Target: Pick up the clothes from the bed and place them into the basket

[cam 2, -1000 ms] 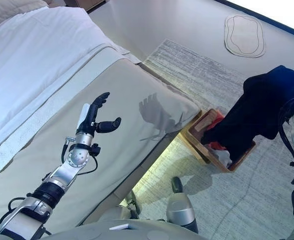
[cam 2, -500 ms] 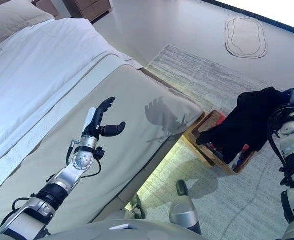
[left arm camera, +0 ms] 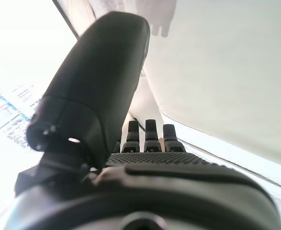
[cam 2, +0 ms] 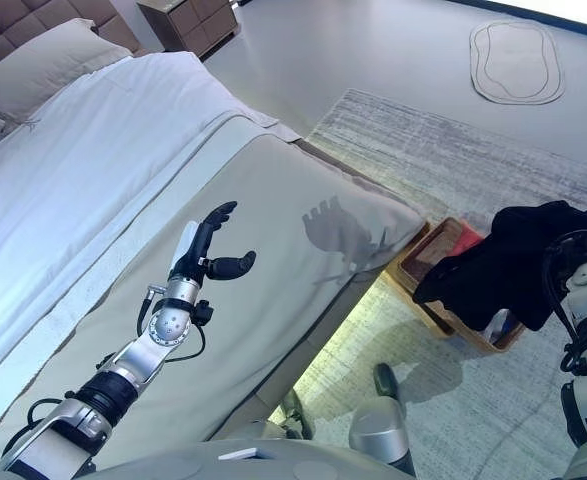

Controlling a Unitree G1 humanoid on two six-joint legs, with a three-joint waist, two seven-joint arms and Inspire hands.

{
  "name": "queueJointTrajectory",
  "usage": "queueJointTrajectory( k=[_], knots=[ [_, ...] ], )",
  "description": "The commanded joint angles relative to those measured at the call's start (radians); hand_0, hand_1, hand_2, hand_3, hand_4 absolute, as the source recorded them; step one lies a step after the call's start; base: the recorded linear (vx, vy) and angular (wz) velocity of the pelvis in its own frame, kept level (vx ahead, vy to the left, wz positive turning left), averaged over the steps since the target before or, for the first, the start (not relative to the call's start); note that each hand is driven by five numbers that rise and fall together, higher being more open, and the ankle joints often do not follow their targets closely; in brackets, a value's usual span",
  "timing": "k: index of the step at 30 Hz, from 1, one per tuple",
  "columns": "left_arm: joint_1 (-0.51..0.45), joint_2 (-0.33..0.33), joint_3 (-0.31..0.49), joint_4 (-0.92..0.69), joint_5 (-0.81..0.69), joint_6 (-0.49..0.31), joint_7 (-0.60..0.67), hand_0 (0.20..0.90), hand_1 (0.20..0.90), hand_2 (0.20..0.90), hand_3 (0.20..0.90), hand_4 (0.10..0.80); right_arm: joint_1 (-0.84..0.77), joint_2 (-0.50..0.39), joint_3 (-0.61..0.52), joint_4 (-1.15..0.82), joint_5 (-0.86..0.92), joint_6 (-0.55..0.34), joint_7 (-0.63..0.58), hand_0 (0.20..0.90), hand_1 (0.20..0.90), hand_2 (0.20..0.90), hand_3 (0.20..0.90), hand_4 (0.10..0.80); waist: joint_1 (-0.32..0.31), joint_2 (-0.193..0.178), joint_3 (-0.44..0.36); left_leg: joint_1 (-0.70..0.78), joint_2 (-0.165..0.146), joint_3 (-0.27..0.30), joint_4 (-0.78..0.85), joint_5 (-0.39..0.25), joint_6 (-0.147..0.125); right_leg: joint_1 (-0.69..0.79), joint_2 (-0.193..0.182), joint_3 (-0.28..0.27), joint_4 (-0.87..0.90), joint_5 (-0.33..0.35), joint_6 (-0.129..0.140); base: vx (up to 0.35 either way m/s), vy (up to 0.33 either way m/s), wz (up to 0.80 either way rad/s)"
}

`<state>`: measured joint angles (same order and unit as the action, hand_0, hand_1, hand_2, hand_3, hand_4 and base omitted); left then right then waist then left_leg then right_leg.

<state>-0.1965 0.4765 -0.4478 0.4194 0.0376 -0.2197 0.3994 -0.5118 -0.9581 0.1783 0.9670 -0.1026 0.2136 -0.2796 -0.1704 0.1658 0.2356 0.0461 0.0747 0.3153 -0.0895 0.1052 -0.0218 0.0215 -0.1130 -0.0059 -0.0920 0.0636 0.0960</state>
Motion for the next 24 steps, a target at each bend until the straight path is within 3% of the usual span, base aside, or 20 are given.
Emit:
queueJointTrajectory(
  k=[1, 13, 24],
  knots=[
    [-0.070, 0.014, 0.016, -0.038, -0.012, -0.074, 0.056, 0.900, 0.900, 0.900, 0.900, 0.800, -0.142, -0.092, 0.025, -0.017, -0.047, -0.081, -0.083, 0.900, 0.900, 0.900, 0.900, 0.800, 0.024, -0.042, -0.001, 0.094, 0.018, -0.015, 0.002, -0.142, -0.063, -0.034, 0.015, -0.027, 0.008, -0.006, -0.017, 0.029, -0.012, 0.03],
    [-0.051, 0.019, 0.022, -0.049, -0.023, -0.075, 0.045, 0.900, 0.900, 0.900, 0.900, 0.800, -0.091, -0.082, 0.004, -0.038, -0.056, -0.075, -0.092, 0.900, 0.900, 0.900, 0.900, 0.800, 0.029, -0.047, -0.012, 0.099, 0.024, -0.025, 0.002, -0.138, -0.067, -0.022, 0.017, -0.033, 0.008, -0.011, -0.022, 0.015, -0.003, 0.01],
    [-0.041, 0.021, 0.031, -0.045, -0.023, -0.063, 0.035, 0.900, 0.900, 0.900, 0.900, 0.800, -0.074, -0.065, 0.002, -0.049, -0.063, -0.061, -0.051, 0.900, 0.900, 0.900, 0.900, 0.800, 0.051, -0.082, -0.040, 0.106, 0.033, -0.041, 0.002, -0.136, -0.065, 0.001, 0.020, -0.049, 0.005, -0.014, -0.026, 0.002, -0.004, 0.02]
  ],
)
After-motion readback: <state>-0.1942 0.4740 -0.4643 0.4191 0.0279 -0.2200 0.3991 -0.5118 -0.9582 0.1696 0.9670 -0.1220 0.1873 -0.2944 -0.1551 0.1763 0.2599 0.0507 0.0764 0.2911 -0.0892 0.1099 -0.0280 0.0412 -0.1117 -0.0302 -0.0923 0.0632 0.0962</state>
